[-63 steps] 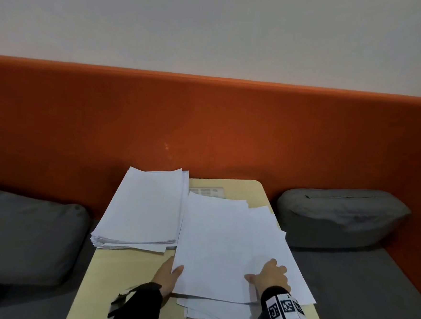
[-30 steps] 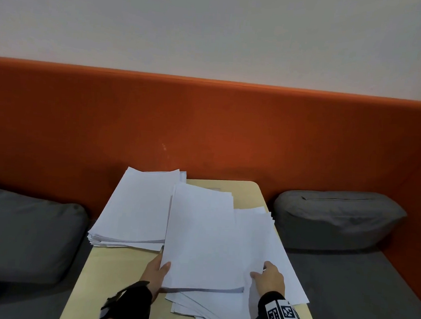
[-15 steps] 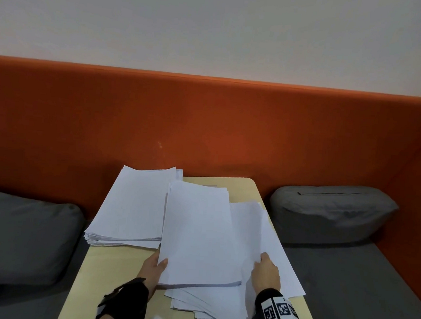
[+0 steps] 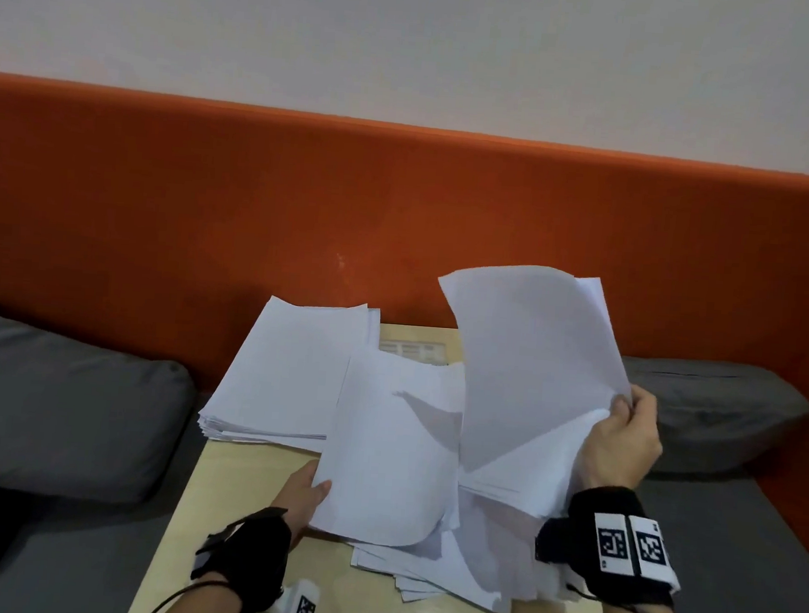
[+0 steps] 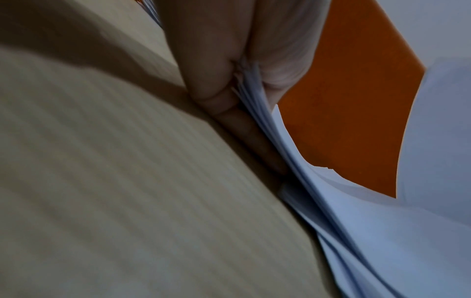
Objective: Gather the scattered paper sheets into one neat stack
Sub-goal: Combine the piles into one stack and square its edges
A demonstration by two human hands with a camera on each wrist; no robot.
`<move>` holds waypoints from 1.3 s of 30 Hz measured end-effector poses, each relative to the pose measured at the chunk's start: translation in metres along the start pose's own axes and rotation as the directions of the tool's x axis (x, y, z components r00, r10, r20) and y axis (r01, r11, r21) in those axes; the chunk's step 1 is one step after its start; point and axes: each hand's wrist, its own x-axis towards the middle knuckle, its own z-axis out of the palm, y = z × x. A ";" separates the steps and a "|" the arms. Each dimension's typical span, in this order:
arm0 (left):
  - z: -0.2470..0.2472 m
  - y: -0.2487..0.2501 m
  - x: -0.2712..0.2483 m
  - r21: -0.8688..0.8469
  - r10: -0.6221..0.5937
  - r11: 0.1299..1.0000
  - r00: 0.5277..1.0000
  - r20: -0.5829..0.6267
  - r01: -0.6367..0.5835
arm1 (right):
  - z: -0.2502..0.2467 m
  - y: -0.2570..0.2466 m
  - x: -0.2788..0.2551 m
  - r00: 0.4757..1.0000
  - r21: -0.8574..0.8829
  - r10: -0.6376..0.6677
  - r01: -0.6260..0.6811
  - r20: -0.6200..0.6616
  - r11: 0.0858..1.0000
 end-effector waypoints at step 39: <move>-0.001 0.019 -0.009 -0.221 -0.190 0.956 0.981 0.038 0.194 | 0.080 0.088 -0.072 0.647 -0.553 0.401 0.038 0.648 0.832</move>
